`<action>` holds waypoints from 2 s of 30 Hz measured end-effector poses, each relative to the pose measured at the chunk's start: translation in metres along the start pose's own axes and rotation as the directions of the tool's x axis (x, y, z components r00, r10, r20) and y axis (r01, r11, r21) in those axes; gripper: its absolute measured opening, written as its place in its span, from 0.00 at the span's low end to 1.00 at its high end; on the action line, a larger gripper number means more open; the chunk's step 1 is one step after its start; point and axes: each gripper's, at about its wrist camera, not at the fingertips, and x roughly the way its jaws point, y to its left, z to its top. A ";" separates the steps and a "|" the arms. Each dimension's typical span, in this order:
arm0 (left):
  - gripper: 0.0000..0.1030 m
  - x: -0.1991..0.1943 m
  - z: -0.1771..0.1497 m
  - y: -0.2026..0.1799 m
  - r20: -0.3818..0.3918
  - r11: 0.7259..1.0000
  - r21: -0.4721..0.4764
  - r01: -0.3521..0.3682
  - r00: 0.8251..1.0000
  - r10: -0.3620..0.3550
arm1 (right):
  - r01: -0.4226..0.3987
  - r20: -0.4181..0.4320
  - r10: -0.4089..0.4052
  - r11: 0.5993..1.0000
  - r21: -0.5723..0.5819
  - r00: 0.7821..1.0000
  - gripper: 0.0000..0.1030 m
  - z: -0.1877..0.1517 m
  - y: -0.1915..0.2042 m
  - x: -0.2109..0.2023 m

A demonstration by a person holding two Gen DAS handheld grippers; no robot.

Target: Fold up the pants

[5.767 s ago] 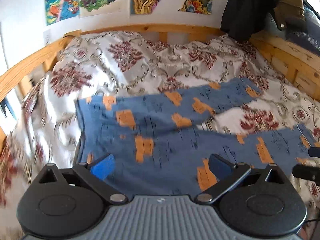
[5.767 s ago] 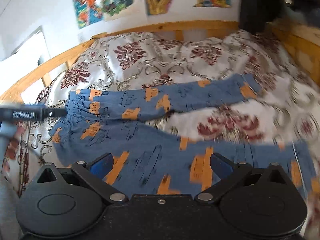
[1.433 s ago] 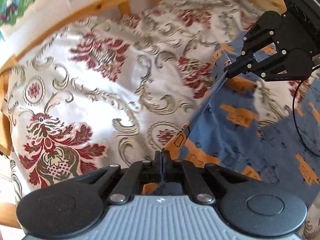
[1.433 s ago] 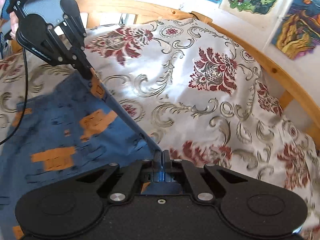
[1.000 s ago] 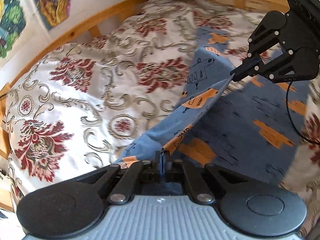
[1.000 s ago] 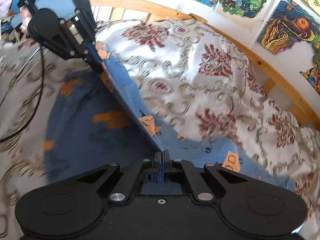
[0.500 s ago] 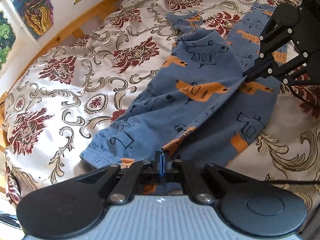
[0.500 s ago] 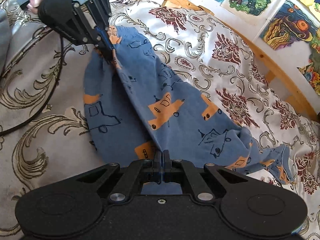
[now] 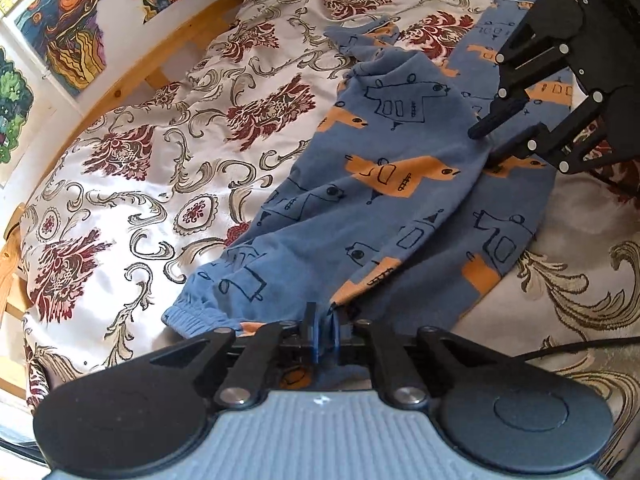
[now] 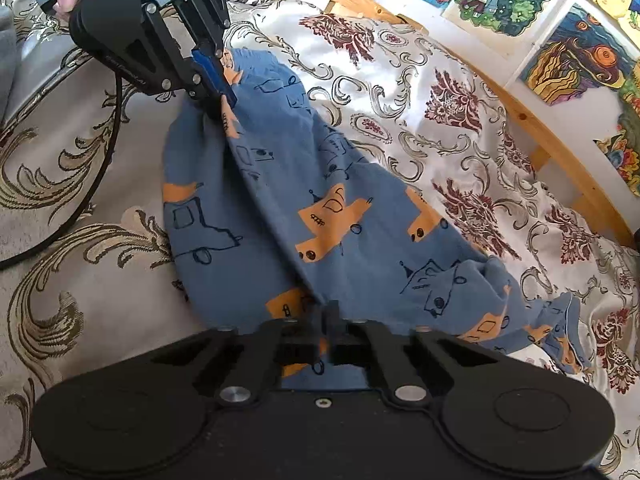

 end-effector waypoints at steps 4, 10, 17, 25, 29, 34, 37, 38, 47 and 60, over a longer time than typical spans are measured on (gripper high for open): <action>0.03 0.000 -0.001 -0.001 0.018 1.000 -0.001 -0.015 1.000 0.015 | 0.016 0.015 -0.016 1.000 0.003 1.000 0.00 0.002 -0.001 -0.008; 0.02 -0.008 -0.003 0.002 0.069 0.998 0.006 -0.057 0.996 0.057 | 0.058 0.038 -0.057 0.998 -0.038 0.998 0.00 0.014 0.006 -0.031; 0.02 -0.017 -0.016 -0.003 0.104 0.995 0.078 -0.063 0.993 0.055 | 0.025 0.011 -0.024 0.996 -0.085 1.000 0.00 0.016 0.034 -0.046; 0.01 -0.014 -0.032 -0.011 0.082 0.993 0.107 -0.052 0.996 0.043 | 0.010 -0.034 -0.015 0.989 -0.145 0.999 0.00 0.008 0.055 -0.036; 0.02 -0.010 -0.035 -0.018 0.066 0.988 0.148 -0.039 0.997 0.030 | 0.003 -0.042 -0.009 0.991 -0.134 0.999 0.00 0.006 0.055 -0.032; 0.02 -0.005 -0.035 -0.018 0.038 0.987 0.161 -0.008 0.999 0.001 | -0.004 -0.044 -0.001 0.992 -0.124 0.999 0.00 0.006 0.054 -0.031; 0.02 -0.003 -0.035 -0.017 0.024 0.985 0.170 0.004 1.000 -0.009 | -0.009 -0.042 0.004 0.994 -0.113 0.999 0.00 0.005 0.054 -0.032; 0.02 -0.003 -0.035 -0.017 0.021 0.985 0.174 0.006 1.000 -0.009 | -0.011 -0.039 0.007 0.994 -0.110 0.999 0.00 0.005 0.054 -0.033; 0.02 0.000 -0.032 -0.017 -0.010 0.981 0.194 0.016 1.000 -0.015 | -0.022 -0.039 0.018 0.993 -0.114 0.999 0.00 0.005 0.056 -0.038; 0.46 -0.014 -0.017 -0.008 -0.044 0.994 0.080 0.076 0.996 -0.073 | -0.160 0.010 0.163 0.948 0.275 0.987 0.68 -0.001 -0.028 -0.075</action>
